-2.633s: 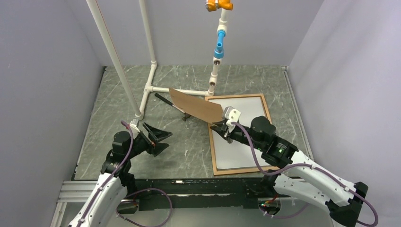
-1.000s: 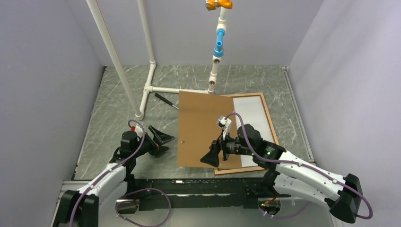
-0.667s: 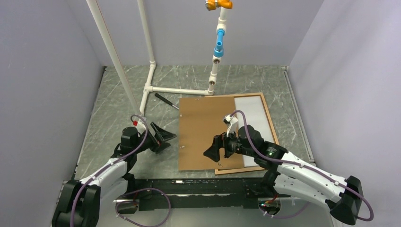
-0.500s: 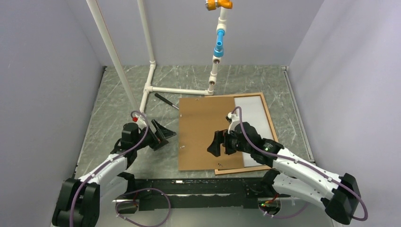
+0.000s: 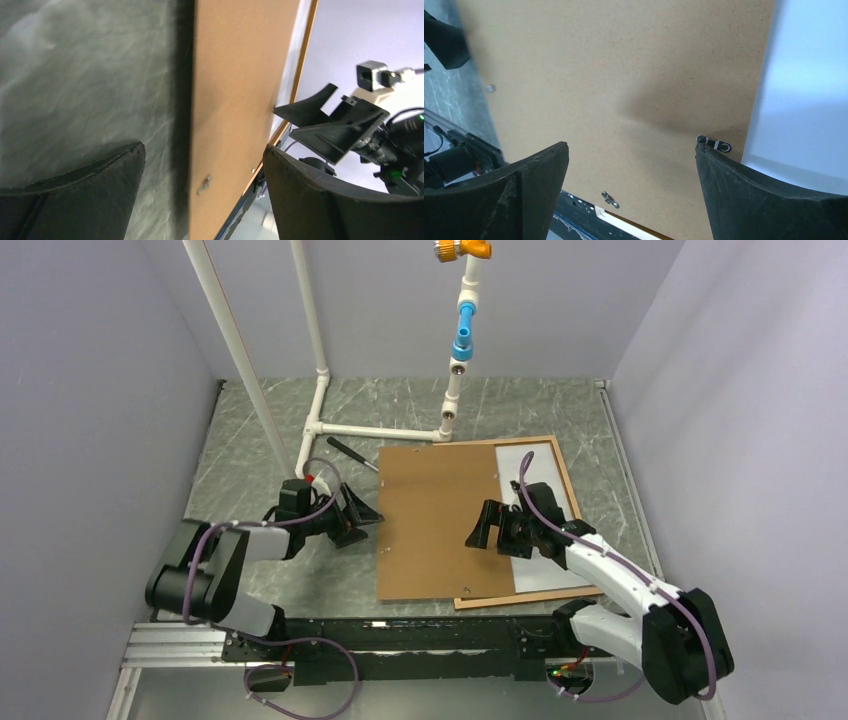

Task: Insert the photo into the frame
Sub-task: Pick up the photo frame item from the photo frame, then move the photo frame to the center of the board.

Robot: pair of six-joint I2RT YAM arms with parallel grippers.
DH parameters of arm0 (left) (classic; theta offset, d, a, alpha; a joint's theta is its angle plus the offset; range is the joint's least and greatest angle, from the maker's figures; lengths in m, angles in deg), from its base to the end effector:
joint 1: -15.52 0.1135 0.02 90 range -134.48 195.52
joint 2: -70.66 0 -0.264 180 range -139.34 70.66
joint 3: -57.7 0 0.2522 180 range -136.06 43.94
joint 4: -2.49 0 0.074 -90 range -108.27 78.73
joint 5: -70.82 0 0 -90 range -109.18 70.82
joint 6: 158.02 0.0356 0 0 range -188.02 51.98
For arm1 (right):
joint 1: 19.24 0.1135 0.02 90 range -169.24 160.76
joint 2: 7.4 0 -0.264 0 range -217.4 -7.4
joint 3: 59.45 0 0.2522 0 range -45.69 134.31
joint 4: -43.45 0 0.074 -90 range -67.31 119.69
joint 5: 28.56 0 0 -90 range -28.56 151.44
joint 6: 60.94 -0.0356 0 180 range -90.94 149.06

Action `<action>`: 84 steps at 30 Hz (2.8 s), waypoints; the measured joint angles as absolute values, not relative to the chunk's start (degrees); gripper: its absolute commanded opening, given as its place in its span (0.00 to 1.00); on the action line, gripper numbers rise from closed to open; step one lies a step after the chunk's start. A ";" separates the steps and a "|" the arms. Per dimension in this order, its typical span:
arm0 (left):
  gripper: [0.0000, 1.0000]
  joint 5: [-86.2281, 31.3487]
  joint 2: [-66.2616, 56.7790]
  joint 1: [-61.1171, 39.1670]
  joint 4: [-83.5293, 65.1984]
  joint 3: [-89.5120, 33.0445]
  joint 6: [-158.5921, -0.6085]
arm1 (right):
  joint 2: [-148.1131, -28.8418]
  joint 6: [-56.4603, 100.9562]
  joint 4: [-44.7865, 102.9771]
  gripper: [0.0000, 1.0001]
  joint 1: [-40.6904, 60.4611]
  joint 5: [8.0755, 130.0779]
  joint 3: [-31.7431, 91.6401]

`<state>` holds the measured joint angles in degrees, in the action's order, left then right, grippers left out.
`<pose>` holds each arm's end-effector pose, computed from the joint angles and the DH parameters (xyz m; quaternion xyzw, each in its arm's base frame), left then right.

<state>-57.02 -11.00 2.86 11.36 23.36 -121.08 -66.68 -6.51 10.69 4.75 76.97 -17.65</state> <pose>0.2222 -0.0723 0.1258 -0.1618 0.8481 -0.4685 0.1871 0.1742 0.0880 0.1814 0.0483 0.9317 0.2776 0.2293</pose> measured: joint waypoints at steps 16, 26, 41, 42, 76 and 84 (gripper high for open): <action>0.39 -61.59 -22.92 -4.49 23.32 19.53 -122.08 | -71.65 -7.10 15.32 1.00 2.21 80.70 -18.46; 0.00 -61.11 -17.23 -5.47 20.50 18.20 -123.53 | -71.36 -6.90 15.12 1.00 1.91 80.96 -18.29; 0.00 -49.85 13.54 -6.56 -10.56 18.44 -123.18 | -70.20 -0.70 3.08 1.00 -8.67 75.52 -7.40; 0.00 -49.09 15.51 -6.54 -12.98 17.96 -123.11 | -70.44 -0.13 2.31 1.00 -10.68 75.46 -6.75; 0.00 -46.42 36.19 0.98 -43.26 0.82 -116.77 | -86.68 7.06 6.47 0.57 -32.04 81.51 -6.29; 0.00 -47.38 36.19 1.87 -43.83 0.01 -116.77 | -87.62 6.58 6.86 0.61 -31.16 85.64 -8.41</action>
<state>-47.38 36.19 1.87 -43.83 0.01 -116.77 -87.62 6.58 6.86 -31.16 85.64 -8.41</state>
